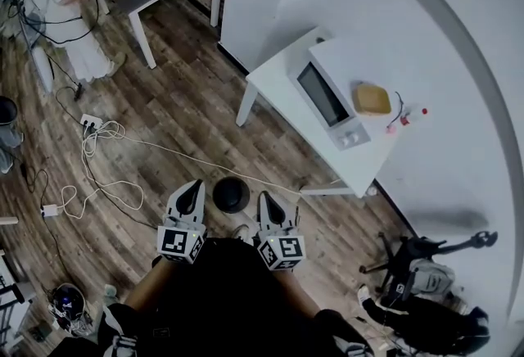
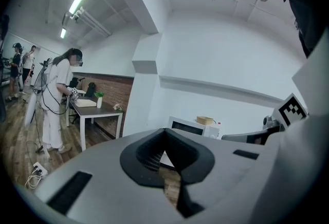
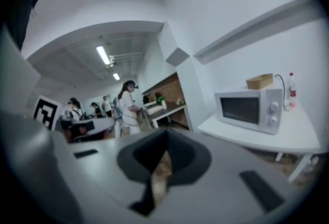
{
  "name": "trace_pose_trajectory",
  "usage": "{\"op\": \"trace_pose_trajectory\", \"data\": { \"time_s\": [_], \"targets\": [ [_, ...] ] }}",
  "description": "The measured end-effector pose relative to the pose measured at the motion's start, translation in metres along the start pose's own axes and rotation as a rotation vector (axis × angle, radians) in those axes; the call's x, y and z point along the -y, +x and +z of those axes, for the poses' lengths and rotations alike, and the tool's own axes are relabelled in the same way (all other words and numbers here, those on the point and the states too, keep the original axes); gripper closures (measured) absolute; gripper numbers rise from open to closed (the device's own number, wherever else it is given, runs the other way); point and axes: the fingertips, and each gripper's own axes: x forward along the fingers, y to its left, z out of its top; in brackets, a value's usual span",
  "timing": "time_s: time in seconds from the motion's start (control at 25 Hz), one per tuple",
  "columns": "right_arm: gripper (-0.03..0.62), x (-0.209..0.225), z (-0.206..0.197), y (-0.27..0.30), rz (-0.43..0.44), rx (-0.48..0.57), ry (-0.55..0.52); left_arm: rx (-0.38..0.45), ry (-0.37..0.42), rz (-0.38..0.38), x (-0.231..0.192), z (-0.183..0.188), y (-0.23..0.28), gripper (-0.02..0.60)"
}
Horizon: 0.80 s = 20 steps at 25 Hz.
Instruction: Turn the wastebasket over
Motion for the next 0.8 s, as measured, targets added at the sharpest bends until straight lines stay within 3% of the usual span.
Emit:
{"op": "trace_pose_trajectory", "data": {
  "time_s": [0.8],
  "targets": [
    [0.562, -0.0010, -0.0017, -0.0027, 0.031, -0.002, 0.004, 0.001, 0.007, 0.004, 0.0063, -0.0046, 0.0018, 0.549]
  ]
}}
